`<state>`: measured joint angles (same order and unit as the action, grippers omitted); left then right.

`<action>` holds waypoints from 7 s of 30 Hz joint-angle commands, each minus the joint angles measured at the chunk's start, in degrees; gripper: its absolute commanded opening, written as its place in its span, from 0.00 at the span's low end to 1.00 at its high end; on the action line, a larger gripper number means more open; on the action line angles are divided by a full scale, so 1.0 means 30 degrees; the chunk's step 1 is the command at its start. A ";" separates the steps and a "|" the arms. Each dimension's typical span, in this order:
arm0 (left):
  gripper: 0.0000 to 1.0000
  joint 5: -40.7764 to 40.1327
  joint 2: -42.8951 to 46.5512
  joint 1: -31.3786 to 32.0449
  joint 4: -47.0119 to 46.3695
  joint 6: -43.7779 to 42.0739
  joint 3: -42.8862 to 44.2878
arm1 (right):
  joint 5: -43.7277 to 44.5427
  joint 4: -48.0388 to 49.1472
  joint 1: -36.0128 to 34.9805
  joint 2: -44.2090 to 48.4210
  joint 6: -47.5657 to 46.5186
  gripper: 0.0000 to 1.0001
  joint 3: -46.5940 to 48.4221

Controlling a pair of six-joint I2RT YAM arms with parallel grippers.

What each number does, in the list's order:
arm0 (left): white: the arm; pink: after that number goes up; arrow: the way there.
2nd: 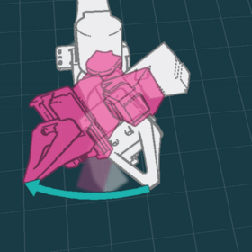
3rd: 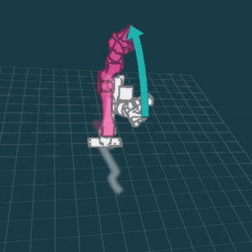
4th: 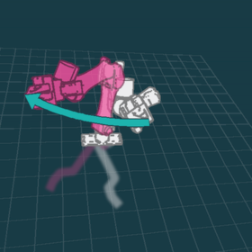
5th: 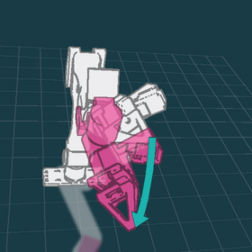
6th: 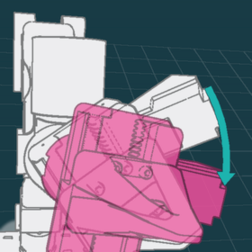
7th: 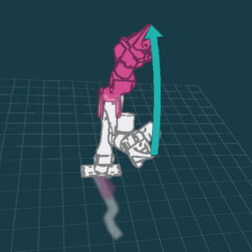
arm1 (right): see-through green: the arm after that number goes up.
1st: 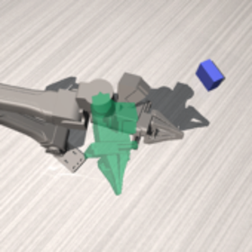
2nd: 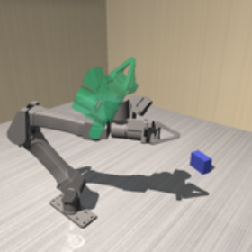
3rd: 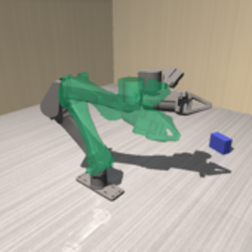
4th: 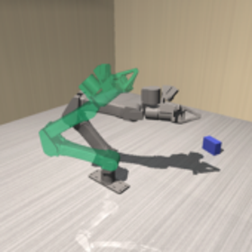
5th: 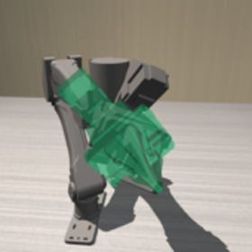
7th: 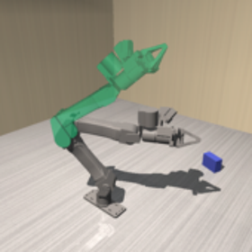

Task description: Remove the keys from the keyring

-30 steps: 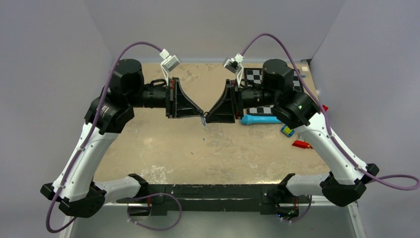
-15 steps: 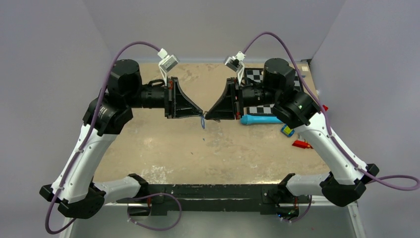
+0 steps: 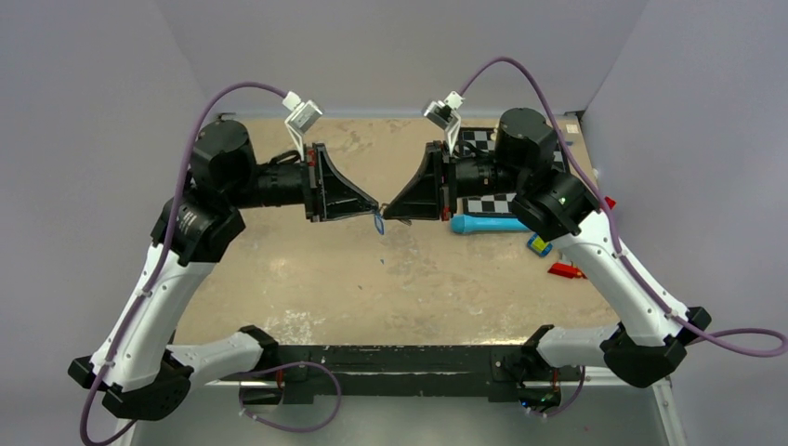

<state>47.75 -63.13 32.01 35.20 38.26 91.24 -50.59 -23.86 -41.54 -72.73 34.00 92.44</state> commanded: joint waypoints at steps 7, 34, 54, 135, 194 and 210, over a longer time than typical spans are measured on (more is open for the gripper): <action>0.00 -0.2161 0.0927 0.0099 -0.2684 0.2077 -0.1308 | 0.0486 0.3277 0.0017 0.0366 0.1392 0.00 -0.0099; 0.00 -0.5395 0.2107 0.0111 -0.4433 0.4751 -0.3391 | 0.2312 0.4849 -0.0007 0.0426 0.2143 0.00 -0.0171; 0.50 -0.5398 0.1747 0.0060 -0.2667 0.3341 -0.1939 | 0.1894 0.3918 0.0000 0.0600 0.1435 0.00 -0.0243; 0.00 -0.0097 -0.1374 -0.0212 0.1841 -0.2113 0.3076 | 0.0202 0.2110 -0.0008 0.0004 0.0747 0.52 0.0442; 0.37 0.0170 -0.1636 -0.0254 0.2708 -0.2432 0.3444 | -0.0098 0.0825 -0.0011 0.0315 0.0253 0.00 0.0241; 0.21 0.0898 -0.1754 -0.0226 0.2856 -0.2393 0.2885 | -0.0130 0.1264 0.0004 0.0278 0.0425 0.00 0.0171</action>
<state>48.95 -68.71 31.27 44.36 31.79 100.38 -49.50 -21.89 -41.25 -73.32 35.88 91.79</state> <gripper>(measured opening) 0.235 0.014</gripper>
